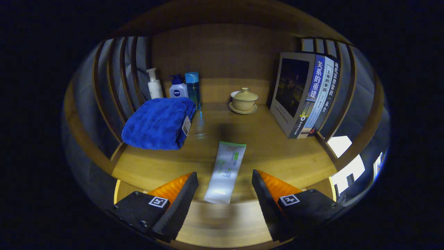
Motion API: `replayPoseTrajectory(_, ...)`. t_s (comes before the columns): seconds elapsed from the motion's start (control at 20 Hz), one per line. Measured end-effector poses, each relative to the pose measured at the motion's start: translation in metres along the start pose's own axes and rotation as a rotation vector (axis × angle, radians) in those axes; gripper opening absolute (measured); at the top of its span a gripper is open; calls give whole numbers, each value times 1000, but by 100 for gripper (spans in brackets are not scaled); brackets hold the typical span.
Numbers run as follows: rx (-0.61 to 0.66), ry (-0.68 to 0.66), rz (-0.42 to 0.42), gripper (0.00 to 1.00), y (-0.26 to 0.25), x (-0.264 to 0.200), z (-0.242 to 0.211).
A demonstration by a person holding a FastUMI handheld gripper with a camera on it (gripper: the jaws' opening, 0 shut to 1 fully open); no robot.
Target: Pull open the drawer, take out the items inside it, and place them on the countertop above the cabinet.
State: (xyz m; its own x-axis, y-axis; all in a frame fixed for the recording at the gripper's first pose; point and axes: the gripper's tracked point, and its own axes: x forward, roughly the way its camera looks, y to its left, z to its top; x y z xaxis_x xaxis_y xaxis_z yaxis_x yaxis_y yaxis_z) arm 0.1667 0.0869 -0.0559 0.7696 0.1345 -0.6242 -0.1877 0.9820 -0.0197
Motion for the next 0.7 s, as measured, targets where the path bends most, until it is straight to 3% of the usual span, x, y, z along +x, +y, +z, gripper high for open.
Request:
replayPoseTrajectory(0.25, 86, -96, 34, 100, -4, -35, -11)
replayPoseTrajectory(0.45, 69, -208, 10, 100, -17, -80, -29)
replayPoseTrajectory(0.7, 115, -304, 1, 100, -33, -137, -79)
